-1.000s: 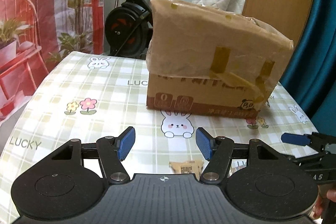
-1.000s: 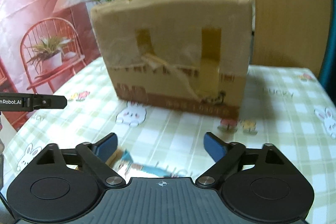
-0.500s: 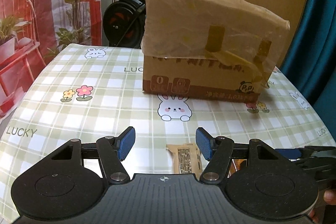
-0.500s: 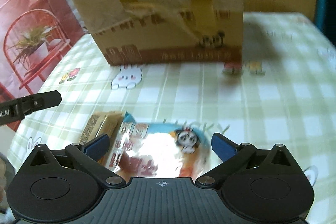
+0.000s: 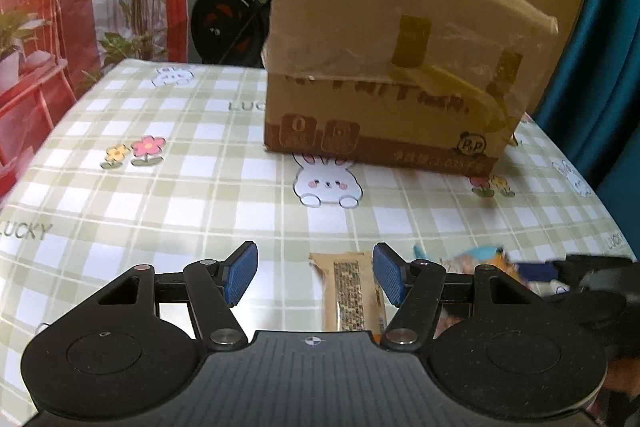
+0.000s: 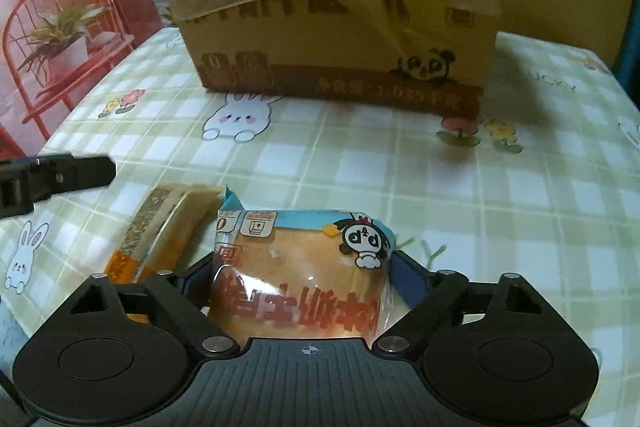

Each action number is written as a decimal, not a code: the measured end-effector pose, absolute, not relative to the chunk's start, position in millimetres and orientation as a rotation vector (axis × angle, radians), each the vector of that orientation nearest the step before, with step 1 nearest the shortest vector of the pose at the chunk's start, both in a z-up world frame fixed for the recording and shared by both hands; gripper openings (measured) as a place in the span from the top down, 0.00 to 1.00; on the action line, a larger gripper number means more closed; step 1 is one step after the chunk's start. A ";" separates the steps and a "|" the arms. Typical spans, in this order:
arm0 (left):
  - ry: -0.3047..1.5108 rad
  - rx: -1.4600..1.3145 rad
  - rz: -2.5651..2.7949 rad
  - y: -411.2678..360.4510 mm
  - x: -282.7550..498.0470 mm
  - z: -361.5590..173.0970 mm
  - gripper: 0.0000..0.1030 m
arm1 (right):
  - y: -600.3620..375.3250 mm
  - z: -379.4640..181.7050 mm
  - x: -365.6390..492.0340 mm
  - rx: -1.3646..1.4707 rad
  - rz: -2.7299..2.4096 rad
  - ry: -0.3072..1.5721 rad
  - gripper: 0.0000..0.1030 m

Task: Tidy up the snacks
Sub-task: 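Lower the left tool to the brown-orange bar while the right tool grasps the bread bun bag, then close the left tool on the brown-orange bar and lift it, then carry the bar and bread bun bag over the box and open both tools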

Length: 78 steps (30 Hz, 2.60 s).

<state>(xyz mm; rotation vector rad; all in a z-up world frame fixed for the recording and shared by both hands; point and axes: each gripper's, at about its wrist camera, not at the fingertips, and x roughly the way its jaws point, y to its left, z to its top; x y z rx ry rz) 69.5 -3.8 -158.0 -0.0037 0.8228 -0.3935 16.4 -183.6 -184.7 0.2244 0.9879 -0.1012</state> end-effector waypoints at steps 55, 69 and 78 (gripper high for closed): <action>0.410 -0.010 -0.439 -49.3 173.1 -9.6 0.63 | -257.1 8.5 80.3 0.027 -0.092 0.368 0.26; 0.540 0.035 -0.385 -90.3 272.0 -24.0 0.63 | -287.4 -13.1 184.1 -0.028 -0.101 0.420 0.25; 0.558 0.056 -0.394 -85.5 277.6 -33.6 0.51 | -286.6 -35.3 194.0 -0.010 -0.122 0.473 0.17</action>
